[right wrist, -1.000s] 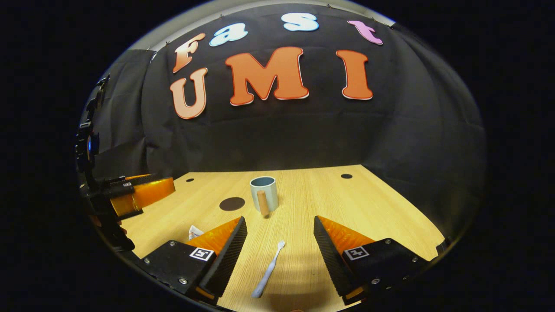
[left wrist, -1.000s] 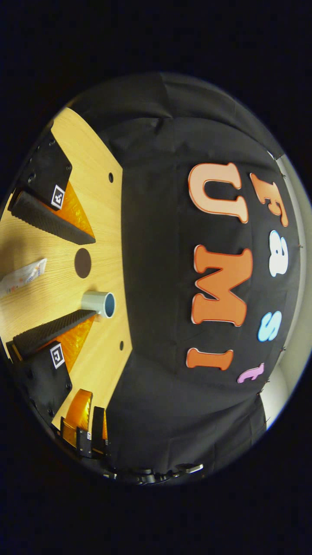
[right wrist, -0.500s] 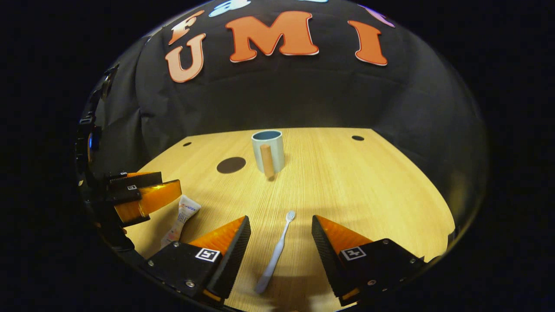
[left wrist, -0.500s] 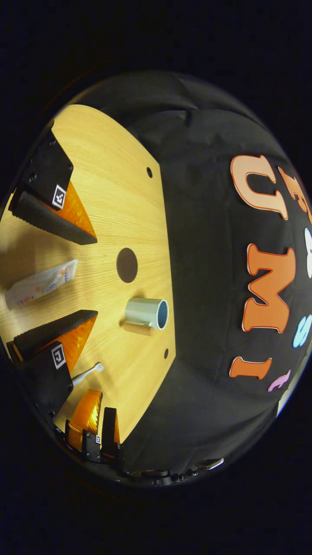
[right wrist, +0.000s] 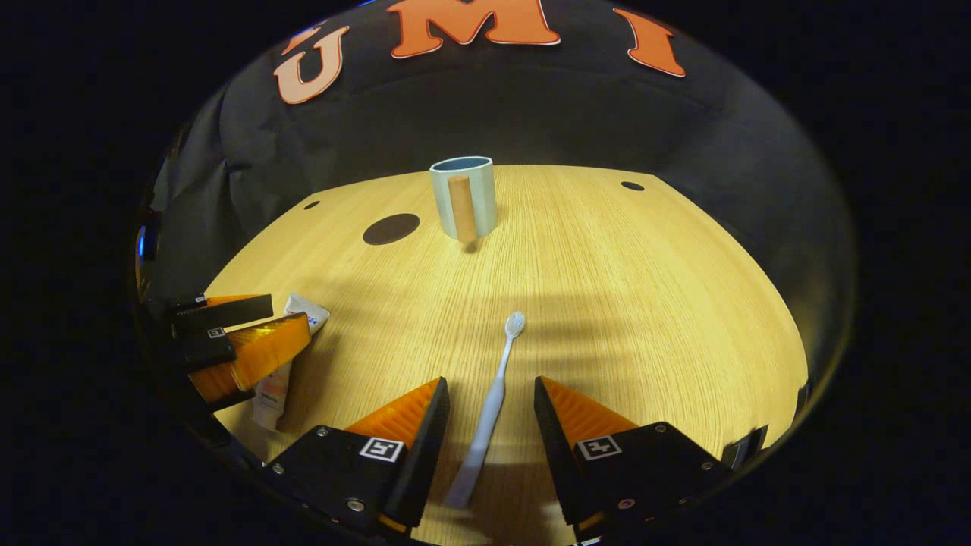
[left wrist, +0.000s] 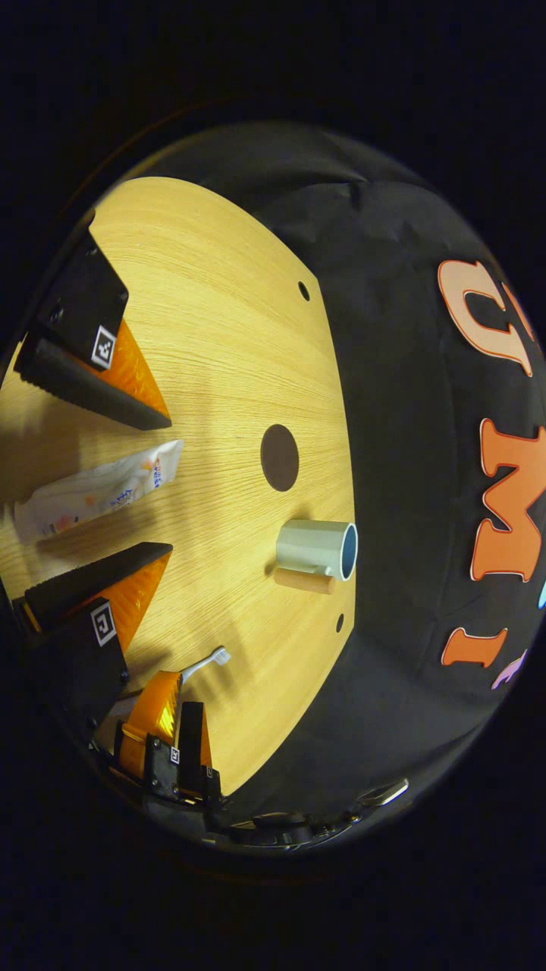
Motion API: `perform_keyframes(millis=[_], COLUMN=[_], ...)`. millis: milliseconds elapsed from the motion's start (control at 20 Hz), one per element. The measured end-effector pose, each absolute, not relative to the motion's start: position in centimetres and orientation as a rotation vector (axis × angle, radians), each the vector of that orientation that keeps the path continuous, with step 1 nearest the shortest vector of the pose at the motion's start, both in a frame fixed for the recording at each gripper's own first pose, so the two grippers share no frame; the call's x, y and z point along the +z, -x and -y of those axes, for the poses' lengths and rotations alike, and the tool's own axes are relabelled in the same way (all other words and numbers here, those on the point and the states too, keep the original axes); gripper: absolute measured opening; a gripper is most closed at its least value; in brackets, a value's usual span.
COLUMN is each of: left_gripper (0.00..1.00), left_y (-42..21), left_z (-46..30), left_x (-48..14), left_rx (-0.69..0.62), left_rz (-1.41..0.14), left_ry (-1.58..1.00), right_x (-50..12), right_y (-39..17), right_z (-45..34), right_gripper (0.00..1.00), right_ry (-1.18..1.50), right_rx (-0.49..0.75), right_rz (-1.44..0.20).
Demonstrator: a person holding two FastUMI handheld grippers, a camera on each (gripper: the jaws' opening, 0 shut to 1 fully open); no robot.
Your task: Put the toothbrush and toothpaste on the desktop into the cup, then pick up the cup and place it on the coaster on the desktop.
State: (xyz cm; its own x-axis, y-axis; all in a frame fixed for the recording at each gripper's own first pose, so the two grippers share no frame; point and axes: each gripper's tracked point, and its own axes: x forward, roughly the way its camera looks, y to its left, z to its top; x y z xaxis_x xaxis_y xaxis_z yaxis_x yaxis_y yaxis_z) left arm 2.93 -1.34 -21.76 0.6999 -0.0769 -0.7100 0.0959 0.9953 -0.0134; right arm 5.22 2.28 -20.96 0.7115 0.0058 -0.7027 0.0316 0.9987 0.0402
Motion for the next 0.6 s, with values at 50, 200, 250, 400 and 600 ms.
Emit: perform_keyframes(millis=[50,200,250,400,600], left_gripper=[0.93,0.93,0.89,0.83,0.73], left_y=[-2.9,-2.7,-2.3,-1.7,-1.8], left_z=[1.4,1.5,1.2,0.9,0.9], left_x=[-22.3,-24.0,-24.4,-25.0,-25.1], left_rx=[-0.093,-0.072,-0.058,-0.048,-0.037], left_rz=[-0.802,-0.865,-0.899,-0.936,-0.969], left_ry=[-0.024,-0.021,-0.019,-0.005,-0.006], right_x=[-21.1,-21.4,-21.4,-21.5,-21.5], right_y=[-5.3,-5.3,-5.2,-5.3,-5.8], right_z=[-2.4,-2.3,-2.3,-2.5,-3.1], right_gripper=[0.64,0.57,0.55,0.55,0.55], right_ry=[-0.056,-0.054,-0.051,-0.011,0.033], right_rx=[-0.016,-0.035,-0.036,-0.028,-0.015], right_rz=[-0.788,-0.81,-0.822,-0.845,-0.845])
